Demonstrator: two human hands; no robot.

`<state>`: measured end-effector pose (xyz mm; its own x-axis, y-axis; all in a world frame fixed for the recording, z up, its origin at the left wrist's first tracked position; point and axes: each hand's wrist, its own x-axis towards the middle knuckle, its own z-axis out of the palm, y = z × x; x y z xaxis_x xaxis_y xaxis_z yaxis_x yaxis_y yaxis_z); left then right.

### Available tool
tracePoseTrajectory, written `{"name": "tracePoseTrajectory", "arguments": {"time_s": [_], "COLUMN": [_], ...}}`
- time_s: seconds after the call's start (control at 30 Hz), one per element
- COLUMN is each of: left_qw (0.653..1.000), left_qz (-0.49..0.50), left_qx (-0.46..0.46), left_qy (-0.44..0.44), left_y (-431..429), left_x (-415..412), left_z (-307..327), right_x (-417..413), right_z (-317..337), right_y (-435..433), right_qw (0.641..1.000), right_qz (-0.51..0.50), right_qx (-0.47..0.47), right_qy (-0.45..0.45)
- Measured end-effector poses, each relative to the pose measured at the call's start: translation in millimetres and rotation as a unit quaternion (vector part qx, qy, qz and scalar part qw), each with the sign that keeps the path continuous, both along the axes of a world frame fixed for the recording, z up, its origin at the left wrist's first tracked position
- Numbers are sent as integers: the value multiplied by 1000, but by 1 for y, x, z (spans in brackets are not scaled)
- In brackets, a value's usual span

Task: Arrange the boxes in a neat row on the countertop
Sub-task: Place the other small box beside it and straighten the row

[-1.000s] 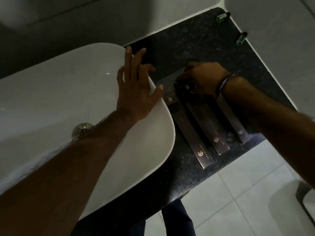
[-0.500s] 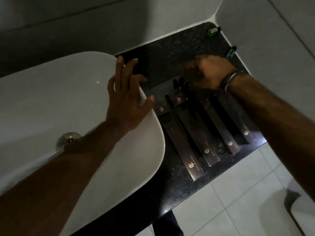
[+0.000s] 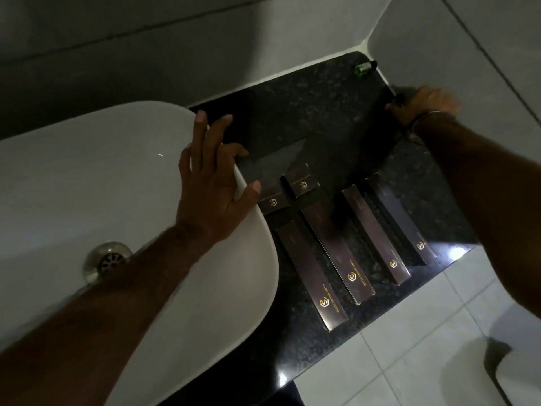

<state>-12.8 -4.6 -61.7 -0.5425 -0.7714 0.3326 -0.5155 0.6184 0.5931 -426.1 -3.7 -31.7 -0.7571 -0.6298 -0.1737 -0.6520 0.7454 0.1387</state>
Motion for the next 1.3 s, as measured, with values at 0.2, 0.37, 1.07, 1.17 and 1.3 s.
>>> {"name": "tracePoseTrajectory", "arguments": {"time_s": [0.2, 0.37, 1.07, 1.17, 1.3], "left_qw": [1000, 1000, 1000, 1000, 1000], "left_qz": [-6, -5, 10, 13, 16], "left_qx": [12, 8, -13, -13, -8], "left_qy": [0, 1, 8, 7, 9], "left_y": [0, 0, 0, 0, 0], "left_x": [-1, 0, -3, -3, -4], "left_z": [3, 1, -4, -2, -1], "right_x": [-8, -6, 97, 100, 102], "right_z": [-8, -8, -4, -1, 7], "right_y": [-9, -18, 49, 52, 53], "right_qw": [999, 1000, 945, 945, 942], "right_qz": [-26, 11, 271, 277, 302], "right_qx": [-27, -4, 0, 9, 38], "right_qy": [3, -5, -183, -175, -144]}}
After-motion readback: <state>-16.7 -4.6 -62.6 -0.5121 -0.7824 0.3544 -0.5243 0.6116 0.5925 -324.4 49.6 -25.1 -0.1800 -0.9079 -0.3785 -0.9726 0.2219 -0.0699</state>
